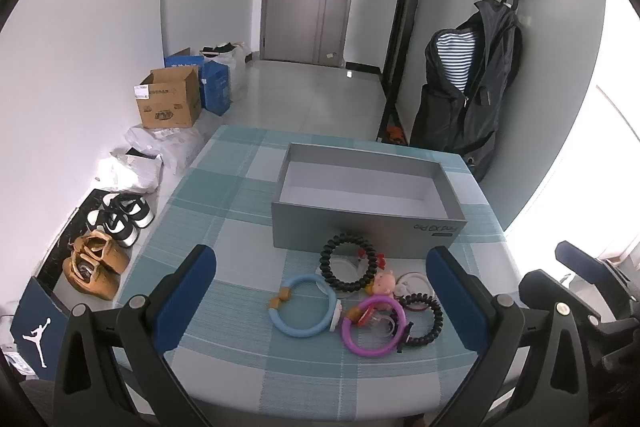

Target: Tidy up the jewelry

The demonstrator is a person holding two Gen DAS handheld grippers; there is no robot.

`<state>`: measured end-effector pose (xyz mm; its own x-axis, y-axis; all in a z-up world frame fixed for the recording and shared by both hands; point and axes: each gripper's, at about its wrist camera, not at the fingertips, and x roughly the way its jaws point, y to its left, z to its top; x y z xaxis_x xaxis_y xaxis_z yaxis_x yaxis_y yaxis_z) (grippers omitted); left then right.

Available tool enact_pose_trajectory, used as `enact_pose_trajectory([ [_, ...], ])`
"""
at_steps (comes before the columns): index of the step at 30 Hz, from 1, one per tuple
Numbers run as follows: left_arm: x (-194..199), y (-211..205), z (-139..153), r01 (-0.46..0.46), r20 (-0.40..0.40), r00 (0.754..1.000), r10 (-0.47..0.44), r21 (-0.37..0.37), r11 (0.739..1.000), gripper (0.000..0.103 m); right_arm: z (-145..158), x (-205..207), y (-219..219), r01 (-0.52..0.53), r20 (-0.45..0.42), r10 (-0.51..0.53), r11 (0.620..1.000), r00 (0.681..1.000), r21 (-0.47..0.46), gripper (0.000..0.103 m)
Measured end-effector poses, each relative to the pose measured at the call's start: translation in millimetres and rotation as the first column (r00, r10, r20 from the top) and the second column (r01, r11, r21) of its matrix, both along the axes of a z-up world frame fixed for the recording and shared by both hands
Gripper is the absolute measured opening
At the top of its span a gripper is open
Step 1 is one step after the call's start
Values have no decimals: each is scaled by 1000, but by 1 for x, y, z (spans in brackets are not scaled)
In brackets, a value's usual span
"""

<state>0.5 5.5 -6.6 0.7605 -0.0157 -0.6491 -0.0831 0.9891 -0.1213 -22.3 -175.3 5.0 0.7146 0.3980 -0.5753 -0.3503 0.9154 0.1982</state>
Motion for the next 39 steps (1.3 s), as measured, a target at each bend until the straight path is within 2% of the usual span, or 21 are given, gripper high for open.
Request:
enact_pose_trajectory([
  [8, 5, 11, -1, 7, -16, 1000, -8, -46, 999, 102, -10, 9, 8, -49, -72, 49, 999, 996, 14, 103],
  [12, 9, 28, -6, 1, -50, 999, -6, -110, 994, 102, -19, 13, 18, -97, -114, 97, 995, 989, 5, 103],
  [19, 22, 60, -15, -56, -102, 994, 41, -152, 987, 102, -37, 20, 42, -189, -189, 185, 982, 964, -2, 102],
  [22, 27, 72, -22, -94, -136, 988, 72, -161, 983, 102, -42, 23, 52, -222, -208, 213, 975, 955, -17, 98],
  [27, 30, 82, -27, -130, -169, 980, 101, -167, 977, 102, -49, 26, 64, -252, -211, 237, 967, 948, -45, 78],
  [30, 33, 82, -29, -127, -184, 978, 101, -138, 982, 102, -51, 24, 68, -271, -209, 255, 961, 944, -55, 64],
  [32, 33, 79, -30, -116, -194, 977, 94, -109, 987, 102, -54, 24, 73, -279, -217, 258, 958, 941, -72, 60],
  [34, 35, 78, -33, -108, -212, 973, 89, -81, 991, 102, -55, 26, 75, -287, -234, 262, 955, 936, -77, 50],
  [37, 34, 80, -36, -102, -225, 971, 83, -77, 992, 102, -59, 28, 77, -286, -255, 255, 954, 933, -93, 44],
  [39, 35, 82, -36, -104, -235, 968, 85, -70, 992, 102, -61, 27, 78, -285, -263, 251, 953, 932, -103, 34],
])
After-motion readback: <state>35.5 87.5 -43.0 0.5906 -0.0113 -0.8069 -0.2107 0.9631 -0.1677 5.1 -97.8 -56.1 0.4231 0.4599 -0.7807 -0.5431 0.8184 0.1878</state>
